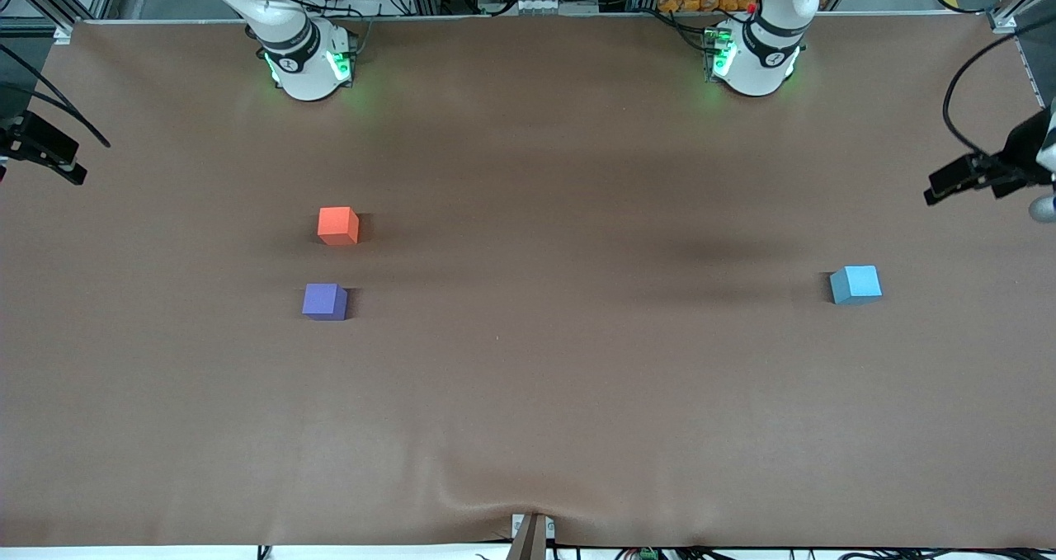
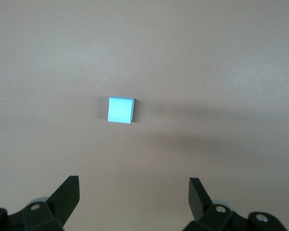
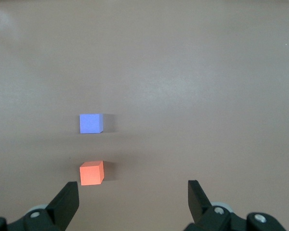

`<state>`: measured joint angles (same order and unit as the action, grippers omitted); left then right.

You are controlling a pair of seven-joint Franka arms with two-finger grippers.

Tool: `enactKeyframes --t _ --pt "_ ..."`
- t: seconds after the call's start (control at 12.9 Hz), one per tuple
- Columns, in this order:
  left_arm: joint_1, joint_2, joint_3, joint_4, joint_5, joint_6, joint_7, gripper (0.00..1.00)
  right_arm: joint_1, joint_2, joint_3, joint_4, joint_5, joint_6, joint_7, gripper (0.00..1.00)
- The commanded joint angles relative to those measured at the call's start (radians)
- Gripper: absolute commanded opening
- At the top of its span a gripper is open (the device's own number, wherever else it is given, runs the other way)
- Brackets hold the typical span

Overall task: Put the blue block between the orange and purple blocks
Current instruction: 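Move the left gripper down over the light-blue block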

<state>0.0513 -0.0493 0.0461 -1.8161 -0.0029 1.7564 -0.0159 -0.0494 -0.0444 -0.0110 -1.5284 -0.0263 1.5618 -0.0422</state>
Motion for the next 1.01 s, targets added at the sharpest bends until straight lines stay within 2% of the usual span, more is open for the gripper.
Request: enactKeyframes --t 0.0,0.15,0.46,0.93 --pt "0.034 -0.006 -0.009 -0.107 -0.052 0.137 0.034 1.0 -0.013 0.009 0.008 0.021 0.005 -0.009 0.013 1.0" --pt "0.042 0.006 -0.008 -0.187 -0.081 0.265 0.106 1.0 -0.013 0.009 0.009 0.021 0.005 -0.009 0.013 1.0" --pt "0.048 0.106 -0.006 -0.352 -0.085 0.542 0.136 1.0 -0.013 0.009 0.008 0.021 0.005 -0.009 0.013 1.0" --pt "0.114 0.316 -0.009 -0.373 -0.078 0.794 0.217 1.0 -0.012 0.009 0.008 0.021 0.005 -0.012 0.013 1.0"
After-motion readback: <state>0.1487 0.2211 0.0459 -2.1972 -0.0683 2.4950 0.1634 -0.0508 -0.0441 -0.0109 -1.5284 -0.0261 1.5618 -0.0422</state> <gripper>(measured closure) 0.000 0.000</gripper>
